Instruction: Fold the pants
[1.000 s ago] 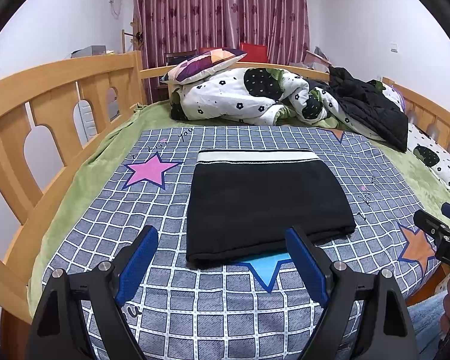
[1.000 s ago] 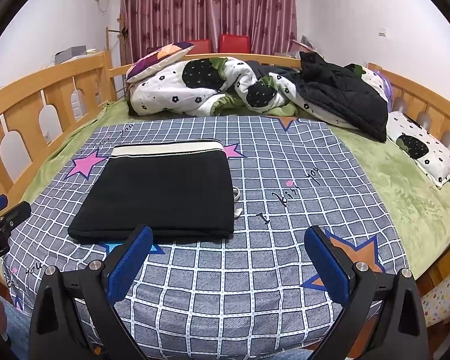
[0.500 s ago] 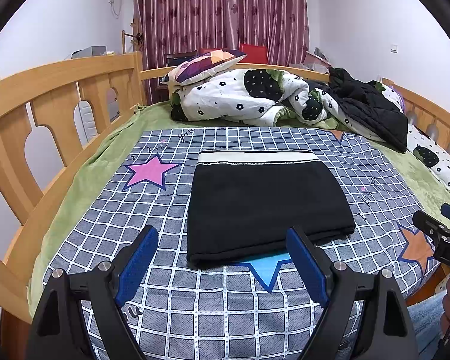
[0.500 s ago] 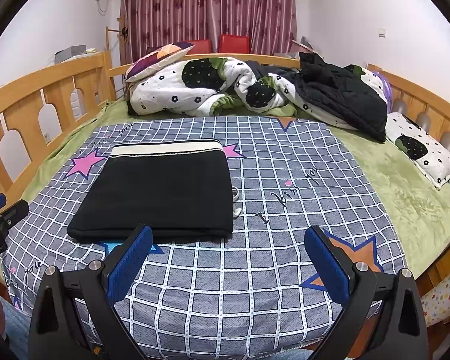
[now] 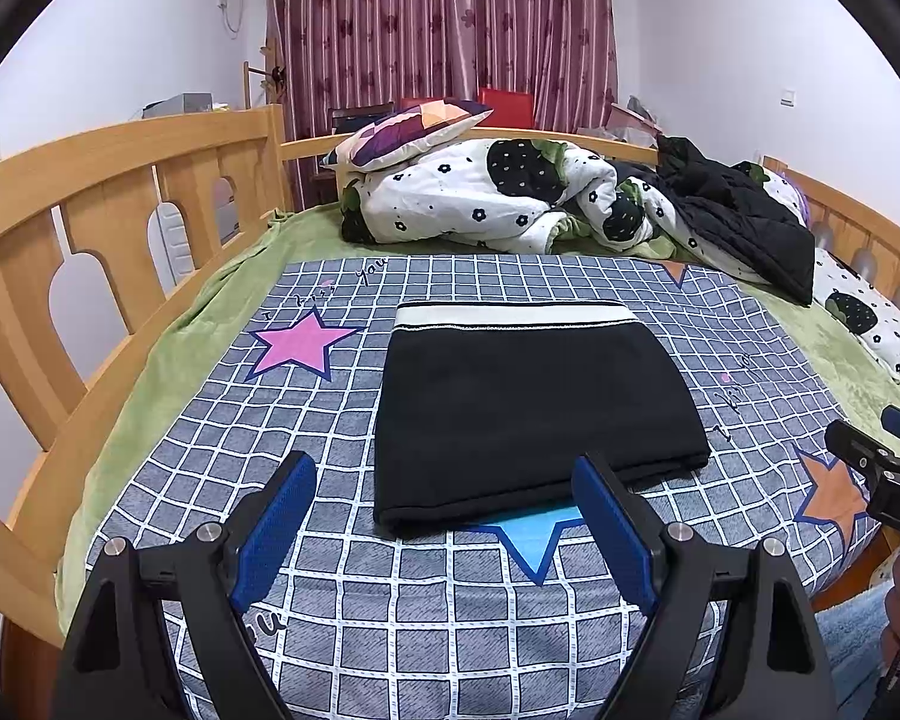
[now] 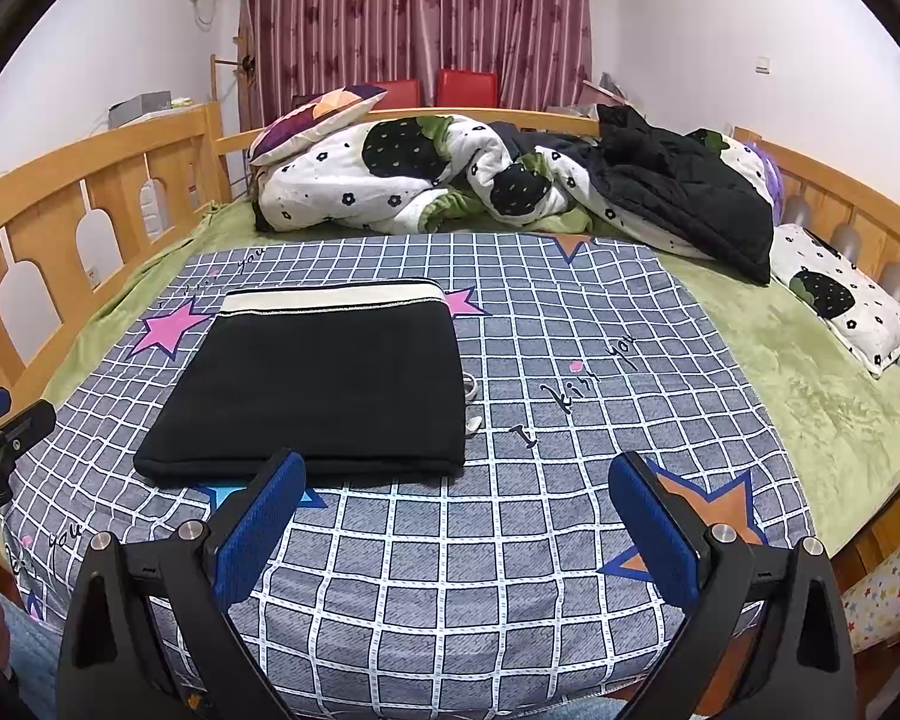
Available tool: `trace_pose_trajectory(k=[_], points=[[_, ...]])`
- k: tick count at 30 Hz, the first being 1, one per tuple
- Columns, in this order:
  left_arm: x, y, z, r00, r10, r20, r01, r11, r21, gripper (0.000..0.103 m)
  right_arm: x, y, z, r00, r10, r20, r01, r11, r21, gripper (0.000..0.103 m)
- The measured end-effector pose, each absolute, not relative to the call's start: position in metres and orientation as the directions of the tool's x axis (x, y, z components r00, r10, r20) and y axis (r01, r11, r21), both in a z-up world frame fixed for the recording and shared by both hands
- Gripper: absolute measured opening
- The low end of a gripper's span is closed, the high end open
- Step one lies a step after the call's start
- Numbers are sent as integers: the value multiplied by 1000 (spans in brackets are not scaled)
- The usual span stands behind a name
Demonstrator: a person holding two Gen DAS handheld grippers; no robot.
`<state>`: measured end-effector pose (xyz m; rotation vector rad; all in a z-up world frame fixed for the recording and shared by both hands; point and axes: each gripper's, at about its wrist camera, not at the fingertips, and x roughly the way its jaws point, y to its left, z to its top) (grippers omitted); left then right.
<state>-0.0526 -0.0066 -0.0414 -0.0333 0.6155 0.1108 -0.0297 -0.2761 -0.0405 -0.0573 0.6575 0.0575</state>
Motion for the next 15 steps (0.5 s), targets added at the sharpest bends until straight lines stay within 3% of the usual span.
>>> trace_pose_trajectory(k=[15], points=[[-52, 1, -39, 812, 87, -578, -104, 995, 5, 87, -31, -277, -40, 792, 31, -610, -70, 997, -39, 100]])
